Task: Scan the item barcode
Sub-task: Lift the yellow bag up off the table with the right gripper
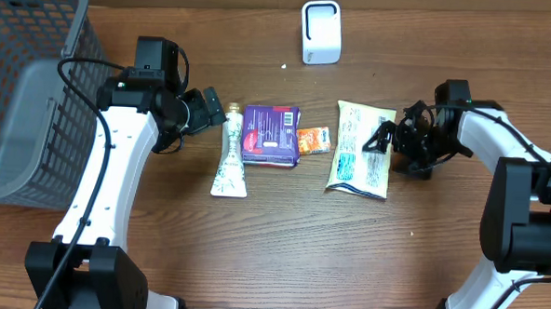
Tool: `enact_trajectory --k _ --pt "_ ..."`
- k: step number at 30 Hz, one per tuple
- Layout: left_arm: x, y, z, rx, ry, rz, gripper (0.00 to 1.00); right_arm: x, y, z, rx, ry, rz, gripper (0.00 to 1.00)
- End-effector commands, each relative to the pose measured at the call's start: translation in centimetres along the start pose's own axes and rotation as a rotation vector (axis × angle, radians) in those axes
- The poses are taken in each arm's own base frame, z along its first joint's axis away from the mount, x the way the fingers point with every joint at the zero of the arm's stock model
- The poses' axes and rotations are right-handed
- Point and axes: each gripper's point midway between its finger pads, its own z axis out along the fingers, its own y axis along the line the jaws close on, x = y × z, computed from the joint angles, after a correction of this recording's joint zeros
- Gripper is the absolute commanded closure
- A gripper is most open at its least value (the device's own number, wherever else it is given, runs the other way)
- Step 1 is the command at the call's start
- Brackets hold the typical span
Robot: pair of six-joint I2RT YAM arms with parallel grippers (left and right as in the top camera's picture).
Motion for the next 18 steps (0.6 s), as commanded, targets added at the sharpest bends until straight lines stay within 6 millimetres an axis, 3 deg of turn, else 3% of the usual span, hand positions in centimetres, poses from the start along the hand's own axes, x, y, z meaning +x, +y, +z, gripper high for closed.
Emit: enact_trajectory --k 1,11,13,18 --pt "-0.5 -0.3 -0.2 0.011 -0.009 0.018 0.00 1.6 0.0 2.4 -0.065 0.051 0.092 0.00" --pt "-0.5 -0.3 -0.2 0.010 -0.007 0.018 0.00 1.0 1.9 4.5 -0.081 0.019 0.198 0.00" --pt "-0.5 -0.3 -0.2 0.010 -0.007 0.018 0.00 0.7 2.5 4.8 -0.086 0.007 0.204 0.12" --pt "-0.5 -0.3 -0.2 0.010 -0.007 0.018 0.00 -0.5 2.7 5.5 -0.045 -0.060 0.216 0.53"
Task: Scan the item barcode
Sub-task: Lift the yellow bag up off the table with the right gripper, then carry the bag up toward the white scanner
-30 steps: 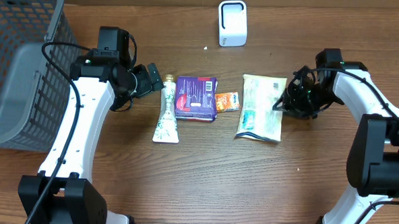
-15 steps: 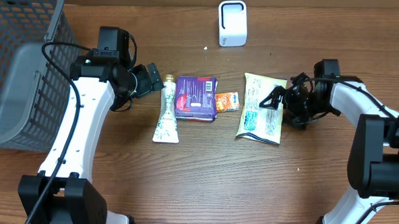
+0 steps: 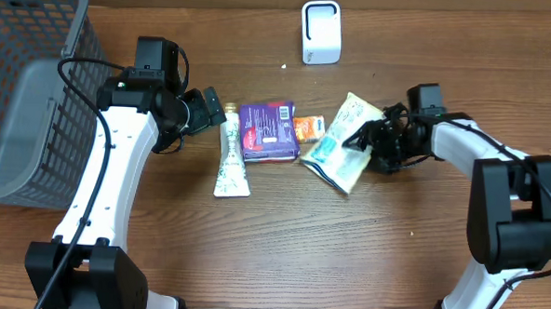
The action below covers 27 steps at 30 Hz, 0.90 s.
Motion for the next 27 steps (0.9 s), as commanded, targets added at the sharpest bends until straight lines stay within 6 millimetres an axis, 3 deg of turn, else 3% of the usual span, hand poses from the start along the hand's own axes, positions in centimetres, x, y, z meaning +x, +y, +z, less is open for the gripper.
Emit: enact_trajectory --k 1,5,9,14,19,22,27 --pt "-0.5 -0.3 -0.2 0.010 -0.007 0.018 0.00 -0.5 -1.5 1.2 0.065 -0.034 0.065 0.63" --pt "-0.5 -0.3 -0.2 0.010 -0.007 0.018 0.00 -1.0 -1.1 1.2 0.050 -0.055 0.043 0.96" --pt "-0.4 -0.3 -0.2 0.009 -0.006 0.018 0.00 -1.3 -0.7 1.1 0.038 -0.061 0.010 0.96" --pt "-0.4 -0.2 -0.2 0.008 -0.004 0.019 0.00 -2.4 1.8 -0.5 0.013 -0.104 -0.220 0.96" --pt "-0.3 -0.2 -0.2 0.007 -0.001 0.020 0.00 -4.1 4.4 -4.2 0.071 -0.251 -0.447 0.96" --pt "-0.3 -0.2 -0.2 0.006 -0.001 0.020 0.00 -6.1 5.0 -7.7 0.192 -0.411 -0.483 0.96" --pt "-0.3 -0.2 -0.2 0.006 -0.001 0.020 0.01 -7.9 6.0 -11.8 0.324 -0.577 -0.568 0.96"
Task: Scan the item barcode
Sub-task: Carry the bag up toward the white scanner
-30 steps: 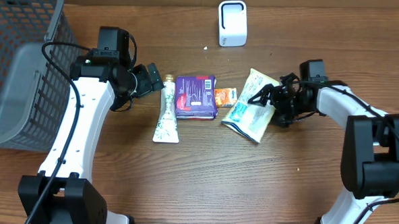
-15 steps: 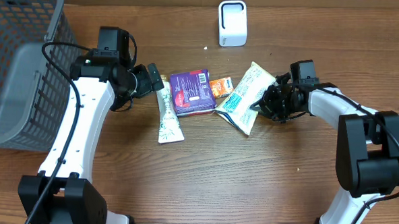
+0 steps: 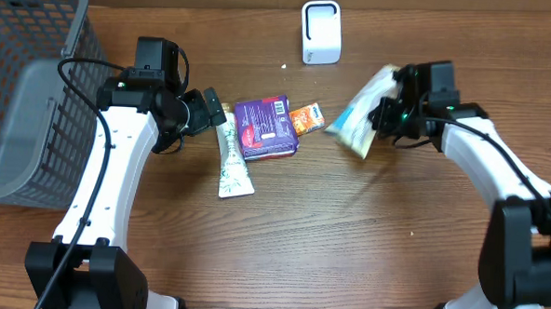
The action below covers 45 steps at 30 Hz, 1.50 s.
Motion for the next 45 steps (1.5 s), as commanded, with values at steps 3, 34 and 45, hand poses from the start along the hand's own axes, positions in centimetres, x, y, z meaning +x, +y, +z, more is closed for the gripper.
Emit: enact_trajectory --k 3,34,45 --pt "-0.4 -0.2 -0.2 0.007 -0.007 0.021 0.01 -6.3 -2.5 -5.1 0.291 -0.258 -0.125 0.96" --pt "-0.5 -0.3 -0.2 0.009 -0.010 0.021 0.00 -16.6 4.3 -8.0 0.849 -0.635 -1.073 0.96" --pt "-0.6 -0.3 -0.2 0.010 -0.013 0.022 0.00 -13.2 -1.0 -8.6 1.056 -0.462 -0.807 0.96"
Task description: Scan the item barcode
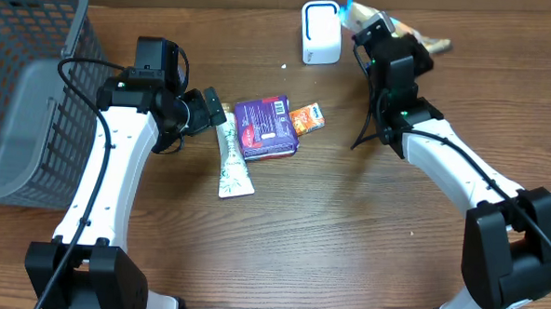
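My right gripper [372, 28] is raised at the table's far edge, shut on the pale yellow snack packet [431, 40]. The arm hides most of the packet. Only a blue-printed end beside the white scanner [320, 32] and a tan end to the right show. The packet's blue end almost touches the scanner's right side. My left gripper [212, 108] is open, low over the table, right at the cap end of the white tube [230, 157], holding nothing.
A purple packet [266, 126] and a small orange sachet [307, 119] lie mid-table next to the tube. A grey mesh basket [27, 88] fills the far left corner. The right arm's cable [365, 130] hangs down to the table.
My right gripper has carried the yellow packet up and to the back, from right of the orange sachet to just beside the scanner. The left arm and the other items stayed put.
The yellow packet first lay flat right of the orange sachet, my right gripper at its right edge. Then it was gripped and tilted, and the purple packet, sachet and tube stood shifted leftward. Later it hung clear of the table, and now it sits by the scanner.
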Tool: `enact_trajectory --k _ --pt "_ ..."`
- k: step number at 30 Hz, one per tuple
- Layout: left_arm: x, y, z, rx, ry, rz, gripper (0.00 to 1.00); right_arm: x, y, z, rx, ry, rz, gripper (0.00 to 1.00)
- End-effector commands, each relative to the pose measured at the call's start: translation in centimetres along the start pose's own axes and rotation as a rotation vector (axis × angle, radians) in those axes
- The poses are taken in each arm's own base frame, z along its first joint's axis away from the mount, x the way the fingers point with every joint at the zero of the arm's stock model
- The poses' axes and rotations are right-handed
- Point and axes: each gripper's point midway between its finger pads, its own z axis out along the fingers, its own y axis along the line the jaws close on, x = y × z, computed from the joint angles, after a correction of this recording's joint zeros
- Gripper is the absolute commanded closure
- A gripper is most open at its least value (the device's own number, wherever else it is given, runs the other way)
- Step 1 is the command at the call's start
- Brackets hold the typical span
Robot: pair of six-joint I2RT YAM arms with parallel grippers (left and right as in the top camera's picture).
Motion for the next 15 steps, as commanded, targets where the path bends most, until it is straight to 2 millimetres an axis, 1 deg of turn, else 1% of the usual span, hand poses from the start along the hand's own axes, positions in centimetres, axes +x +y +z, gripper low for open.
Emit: enact_trajectory --k 1,2,5,8,10,11,13,14,15 --pt "-0.5 -0.3 -0.2 0.009 -0.010 0.022 0.00 3.1 -0.5 -0.6 0.031 0.156 0.035 0.96" --pt "-0.5 -0.3 -0.2 0.009 -0.010 0.021 0.00 3.8 -0.1 -0.7 0.013 0.183 0.020 0.96" --pt "-0.5 -0.2 0.0 0.007 -0.007 0.021 0.00 7.1 1.6 -1.5 -0.051 0.305 -0.001 0.96" --pt "-0.5 -0.2 0.2 0.004 -0.001 0.020 0.00 9.5 2.6 -2.5 -0.082 0.402 0.028 0.96" --pt "-0.5 -0.2 0.3 0.003 0.001 0.020 0.00 10.8 3.1 -3.1 -0.097 0.452 0.047 0.96" --pt "-0.5 -0.2 0.3 0.003 0.001 0.020 0.00 11.2 3.5 -3.4 -0.119 0.470 0.048 0.92" --pt "-0.5 -0.2 0.3 0.004 -0.001 0.020 0.00 11.9 4.5 -4.0 -0.180 0.495 0.031 0.75" --pt "-0.6 -0.2 0.3 0.005 -0.002 0.020 0.00 11.9 5.0 -4.1 -0.206 0.497 0.029 0.75" --pt "-0.6 -0.2 0.3 0.005 -0.003 0.020 0.00 11.9 5.6 -4.4 -0.242 0.497 0.028 0.82"
